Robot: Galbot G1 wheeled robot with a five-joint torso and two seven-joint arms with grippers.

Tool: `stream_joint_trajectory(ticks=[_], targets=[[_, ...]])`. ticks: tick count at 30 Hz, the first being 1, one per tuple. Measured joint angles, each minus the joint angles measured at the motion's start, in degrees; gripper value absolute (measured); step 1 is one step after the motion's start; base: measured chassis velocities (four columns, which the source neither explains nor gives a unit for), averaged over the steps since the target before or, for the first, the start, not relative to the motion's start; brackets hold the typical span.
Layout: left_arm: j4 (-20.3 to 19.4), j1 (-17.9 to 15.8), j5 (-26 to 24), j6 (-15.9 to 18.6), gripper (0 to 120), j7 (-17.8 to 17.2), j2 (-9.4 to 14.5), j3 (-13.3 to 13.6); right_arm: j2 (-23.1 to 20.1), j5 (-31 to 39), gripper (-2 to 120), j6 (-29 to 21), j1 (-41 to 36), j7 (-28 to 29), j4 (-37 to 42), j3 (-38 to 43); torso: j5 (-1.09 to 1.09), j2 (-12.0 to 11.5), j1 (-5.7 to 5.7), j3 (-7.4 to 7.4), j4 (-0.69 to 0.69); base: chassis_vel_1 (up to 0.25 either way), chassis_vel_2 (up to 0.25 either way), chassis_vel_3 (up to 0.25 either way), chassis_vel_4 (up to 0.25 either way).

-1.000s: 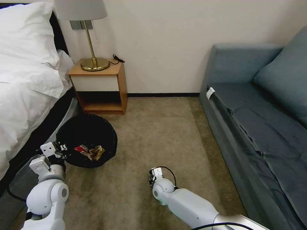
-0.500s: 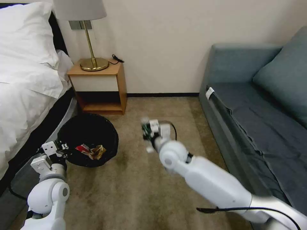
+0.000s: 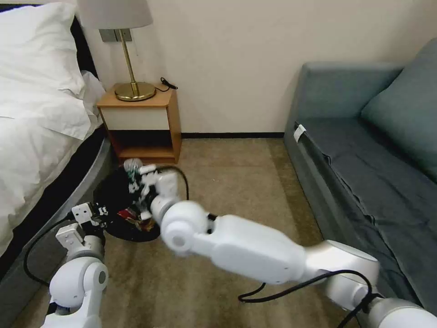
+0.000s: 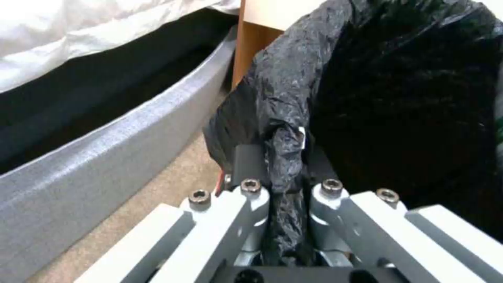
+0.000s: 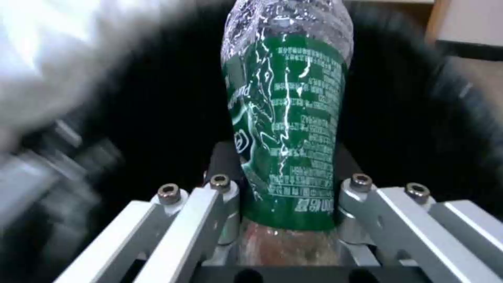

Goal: Pick up the trash bin, then pick up the garbage on the floor and place it into the trash bin.

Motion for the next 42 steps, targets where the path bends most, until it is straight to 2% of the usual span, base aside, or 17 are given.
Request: stream_joint_trajectory(ticks=[4, 6, 10, 13, 14, 16, 18, 19, 22, 26, 29, 32, 36, 37, 39, 41, 42], targets=[[-0.1, -0.2, 0.0, 0.1, 4, 0.0, -0.3, 0.0, 1.1, -1.3, 22, 0.4, 0.5, -0.8, -3.3, -2.8, 0.0, 0.0, 0.0, 0.0, -0.01, 0.0, 0.0, 0.0, 0.0], [-0.1, -0.2, 0.0, 0.1, 4, 0.0, -0.4, 0.0, 1.2, -1.7, 26, 0.4, 0.6, -1.1, -3.7, -3.0, 0.0, 0.0, 0.0, 0.0, 0.0, 0.0, 0.0, 0.0, 0.0], [-0.1, -0.2, -0.1, 0.1, 4, 0.0, -0.4, -0.1, 1.3, -2.2, 39, 0.4, 0.6, -2.1, -3.7, -2.5, 0.0, 0.0, 0.0, 0.0, -0.01, 0.0, 0.0, 0.0, 0.0], [0.4, -0.5, -0.1, 0.1, 4, 0.1, -0.4, -0.1, 0.8, -2.1, 54, 0.2, 0.6, -2.4, -2.1, -1.3, 0.01, 0.0, 0.0, 0.0, -0.01, 0.0, 0.0, 0.0, 0.0], [0.4, -0.5, -0.1, 0.1, 4, 0.1, -0.4, -0.1, 0.8, -2.1, 54, 0.2, 0.6, -2.4, -2.1, -1.3, 0.01, 0.0, 0.0, 0.0, -0.01, 0.0, 0.0, 0.0, 0.0], [0.6, -0.7, -0.1, 0.1, 4, 0.1, -0.5, 0.0, 0.4, -1.9, 64, -0.2, 0.6, -2.3, -1.1, -0.7, 0.01, 0.0, 0.0, 0.0, -0.01, 0.0, 0.0, 0.0, 0.0], [0.6, -0.8, -0.1, 0.1, 4, 0.1, -0.5, 0.0, 0.3, -1.8, 66, -0.4, 0.5, -2.3, -0.9, -0.6, 0.01, 0.0, 0.0, 0.0, -0.01, 0.0, 0.0, 0.0, 0.0], [0.7, -0.9, -0.1, 0.1, 4, 0.1, -0.6, 0.1, 0.0, -1.6, 74, -0.7, 0.4, -2.3, -0.5, -0.6, 0.01, 0.0, 0.0, 0.0, -0.02, 0.0, 0.0, 0.0, 0.0], [0.7, -0.9, -0.1, 0.1, 4, 0.1, -0.7, 0.1, -0.1, -1.5, 88, -1.3, 0.0, -2.3, -0.3, -0.9, 0.01, 0.0, 0.0, 0.0, -0.01, 0.0, 0.0, 0.0, 0.0], [0.8, -0.9, -0.1, 0.0, 4, 0.1, -0.7, 0.1, -0.1, -2.9, 98, -1.1, -0.2, -2.2, -0.2, 0.2, 0.01, 0.0, 0.0, 0.0, -0.01, 0.0, 0.0, 0.0, 0.0], [1.2, -0.9, -0.1, -0.2, 4, 0.2, -0.7, 0.0, -0.7, -3.7, 100, -1.1, 0.5, -2.3, 2.3, 4.3, 0.02, 0.0, 0.0, 0.0, 0.0, 0.0, 0.0, 0.0, 0.0], [1.3, -1.0, -0.1, -0.2, 4, 0.2, -0.7, 0.0, -2.6, -6.2, 100, -0.4, 1.2, -4.2, 6.1, 9.2, 0.02, 0.0, 0.0, 0.0, 0.0, 0.0, 0.0, 0.0, 0.0], [1.4, -1.1, -0.3, -0.4, 4, 0.2, -0.3, -0.2, -9.4, -16.9, 100, 5.1, -2.0, -13.5, 13.6, 20.4, 0.03, 0.0, 0.0, 0.0, 0.0, 0.0, 0.0, 0.0, 0.0], [1.4, -1.1, -0.3, -0.4, 4, 0.2, -0.3, -0.2, -9.4, -16.9, 100, 5.1, -2.0, -13.5, 13.6, 20.4, 0.03, 0.0, 0.0, 0.0, 0.0, 0.0, 0.0, 0.0, 0.0], [1.4, -1.1, -0.5, -0.4, 4, 0.3, 0.0, -0.3, -14.4, -23.0, 100, 7.6, -6.4, -17.4, 17.0, 25.3, 0.04, 0.0, 0.0, 0.0, 0.01, 0.0, 0.0, 0.0, 0.0], [1.7, -1.1, -0.7, -0.7, 4, 0.4, 0.3, -0.5, -21.5, -27.4, 100, 9.1, -12.2, -19.8, 20.5, 29.7, 0.05, 0.0, 0.0, 0.0, -0.02, 0.0, 0.0, 0.0, 0.0], [1.7, -1.1, -0.7, -0.8, 4, 0.4, 0.3, -0.6, -22.9, -28.2, 100, 9.3, -13.4, -20.1, 21.2, 30.7, 0.05, 0.0, 0.0, 0.0, -0.06, 0.0, 0.0, 0.0, 0.0]])
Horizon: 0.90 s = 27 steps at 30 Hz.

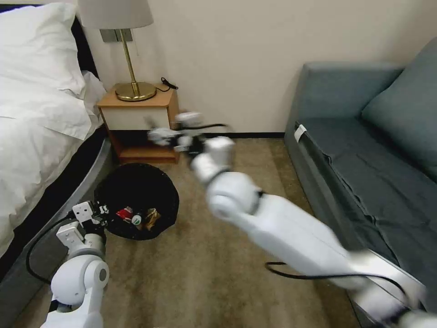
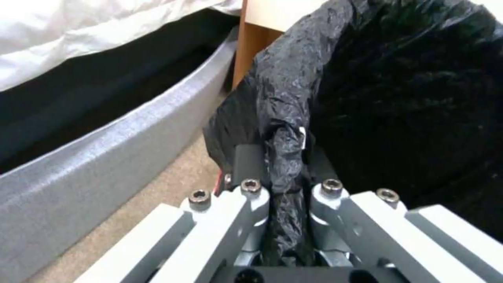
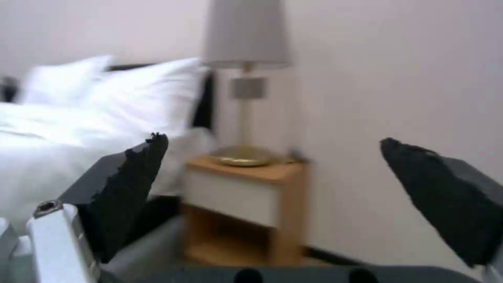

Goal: Pick up the trash bin, then pick up the garbage on the floor and place it into the trash bin.

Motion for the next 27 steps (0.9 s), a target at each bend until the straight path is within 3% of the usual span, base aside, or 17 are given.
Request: stream_joint_trajectory(ticks=[1, 2, 4, 5, 8, 9, 13, 17, 20, 27], targets=[[0.0, 0.0, 0.0, 0.0, 4, 0.0, 0.0, 0.0, 0.0, 0.0, 100, 0.0, 0.0, 0.0, 0.0, 0.0, 0.0, 0.0, 0.0, 0.0, 0.0, 0.0, 0.0, 0.0, 0.0], [0.2, -0.1, -0.1, -0.2, 4, 0.2, 0.1, 0.0, -5.1, -3.6, 100, 1.0, -5.7, -1.4, 4.0, 4.6, 0.0, 0.0, 0.0, 0.0, 0.02, 0.0, 0.0, 0.0, 0.0], [0.4, 0.0, -0.3, -0.6, 4, 0.6, 0.2, 0.0, -8.2, -8.1, 100, 2.0, -15.5, -0.8, 8.1, 11.8, -0.01, 0.0, 0.0, -0.01, 0.05, 0.0, 0.0, 0.0, 0.0], [0.4, 0.0, -0.3, -0.6, 4, 0.6, 0.2, 0.0, -8.2, -8.1, 100, 2.0, -15.5, -0.8, 8.1, 11.8, -0.01, 0.0, 0.0, -0.01, 0.05, 0.0, 0.0, 0.0, 0.0], [0.6, 0.3, -1.0, -0.7, 4, 0.5, 0.2, 0.2, -8.7, -13.3, 100, 2.5, -29.1, 1.1, 13.2, 22.5, -0.01, 0.0, 0.0, -0.01, 0.06, 0.0, 0.0, 0.0, 0.0], [0.6, 0.3, -1.0, -0.7, 4, 0.5, 0.2, 0.2, -8.7, -13.3, 100, 2.5, -29.1, 1.1, 13.2, 22.5, -0.01, 0.0, 0.0, -0.01, 0.06, 0.0, 0.0, 0.0, 0.0], [0.9, 0.4, -6.8, 1.8, 4, -2.0, 0.5, 0.9, -7.4, -19.9, 100, 3.9, -43.4, 1.0, 18.6, 32.7, -0.01, 0.0, 0.0, -0.01, 0.03, 0.0, 0.0, 0.0, 0.0], [1.4, 0.4, -9.7, 3.1, 4, -3.3, 0.4, 1.1, -6.8, -22.5, 100, 5.1, -47.3, 0.6, 19.5, 34.6, -0.03, 0.0, 0.0, -0.01, 0.04, 0.0, 0.0, 0.0, 0.0], [3.0, 0.7, -14.6, 5.0, 4, -4.9, -0.1, 1.2, -5.9, -25.0, 100, 6.1, -51.0, 0.5, 20.1, 35.4, -0.03, 0.0, 0.0, -0.01, 0.05, 0.0, 0.0, 0.0, 0.0], [6.0, 1.7, -21.6, 6.4, 4, -6.5, -0.7, 1.2, -5.7, -26.7, 100, 5.9, -52.5, 0.6, 20.6, 34.9, -0.04, 0.0, 0.0, -0.01, 0.06, 0.0, 0.0, 0.0, 0.0]])
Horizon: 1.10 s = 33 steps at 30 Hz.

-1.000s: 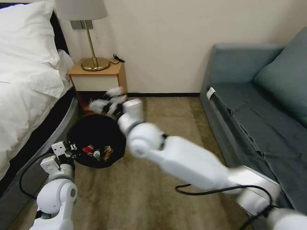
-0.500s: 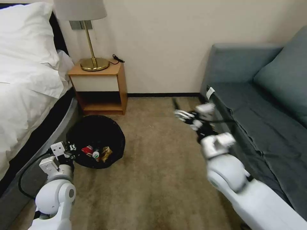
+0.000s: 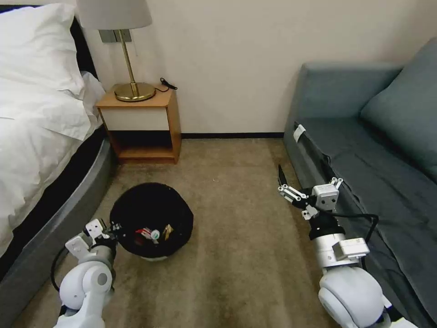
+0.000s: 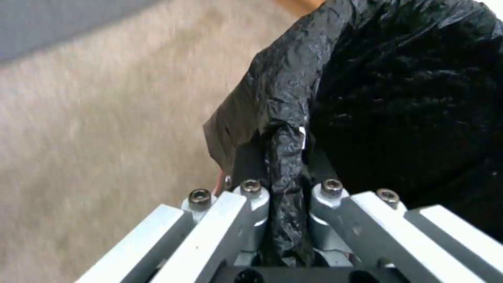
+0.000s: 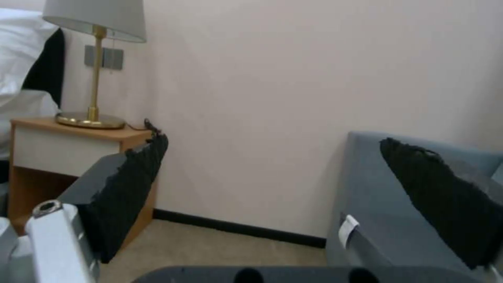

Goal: Pick up the trash bin, then pick up the garbage on the floor and place it into the trash bin.

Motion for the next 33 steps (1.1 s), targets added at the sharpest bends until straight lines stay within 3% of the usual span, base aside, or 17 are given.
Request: stream_joint_trajectory(ticks=[10, 16, 19, 24, 26, 33], targets=[[4.7, -0.4, -0.2, 0.5, 4, -0.6, -0.1, -0.2, 1.0, -0.8, 100, 0.1, -0.6, 0.4, -0.7, -1.5, 0.04, 0.0, 0.0, 0.0, 0.01, 0.0, 0.0, 0.0, 0.0], [5.8, -0.5, 1.7, -0.8, 4, 1.0, -0.3, -0.3, 1.8, -1.1, 100, 0.5, -1.0, 0.7, -1.2, -1.6, 0.04, 0.0, 0.0, 0.0, 0.01, 0.0, 0.0, 0.0, 0.0], [5.9, -0.4, 2.8, -1.8, 14, 2.2, -0.4, -0.3, 2.2, -1.3, 100, 0.6, -1.1, 0.8, -1.4, -1.8, 0.0, 0.0, 0.0, 0.0, 0.0, 0.0, 0.0, 0.0, 0.0], [5.9, -0.1, 7.2, -6.4, 32, 6.3, -0.5, -0.2, 2.7, -1.5, 100, 0.8, -1.2, 0.9, -1.8, -2.0, -0.06, 0.0, 0.0, 0.01, -0.01, 0.0, 0.0, 0.0, 0.0], [5.8, 0.0, 10.1, -9.1, 40, 9.4, -0.5, -0.6, 2.8, -1.6, 100, 0.8, -1.2, 0.9, -1.9, -2.1, -0.03, 0.0, 0.0, 0.01, -0.01, 0.0, 0.0, 0.0, 0.0], [5.0, 0.7, 14.6, -13.5, 64, 15.2, -0.4, -1.3, 3.0, -1.7, 100, 0.9, -1.3, 0.9, -2.0, -2.3, -0.01, 0.0, 0.0, 0.01, -0.01, 0.0, 0.0, 0.0, 0.0]])
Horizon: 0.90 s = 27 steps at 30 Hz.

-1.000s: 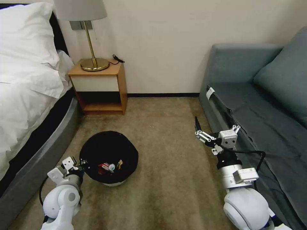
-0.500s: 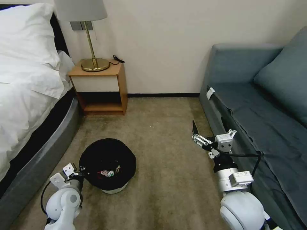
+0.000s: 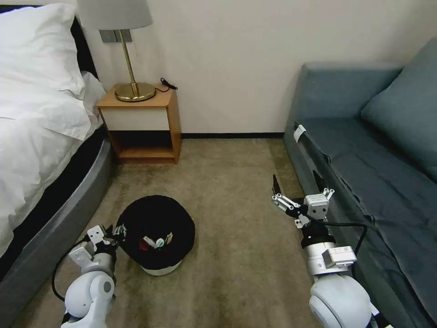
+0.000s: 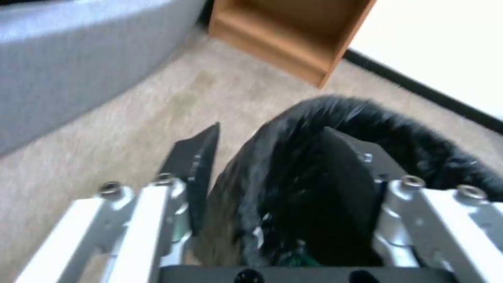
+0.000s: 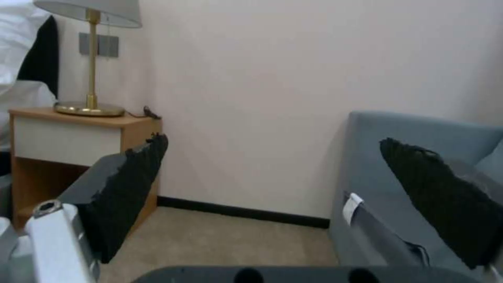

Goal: Pick up the trash bin, then pick up the garbage on the floor and place it into the trash bin.

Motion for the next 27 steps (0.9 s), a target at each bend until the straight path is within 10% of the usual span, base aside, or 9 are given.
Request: stream_joint_trajectory(ticks=[9, 27], targets=[[-2.3, 1.7, 7.1, -12.5, 98, 13.6, 0.7, -1.8, 2.0, 1.4, 100, 0.6, -1.0, -0.1, 1.0, 1.6, 0.01, 0.0, 0.0, 0.0, 0.01, 0.0, 0.0, 0.0, 0.0], [-9.9, 6.8, 11.9, -16.4, 100, 16.0, 4.7, 1.0, 14.8, -7.0, 100, 2.0, -9.7, -1.2, 3.7, 6.7, 0.0, 0.0, 0.0, 0.0, 0.0, 0.0, 0.0, 0.0, 0.0]])
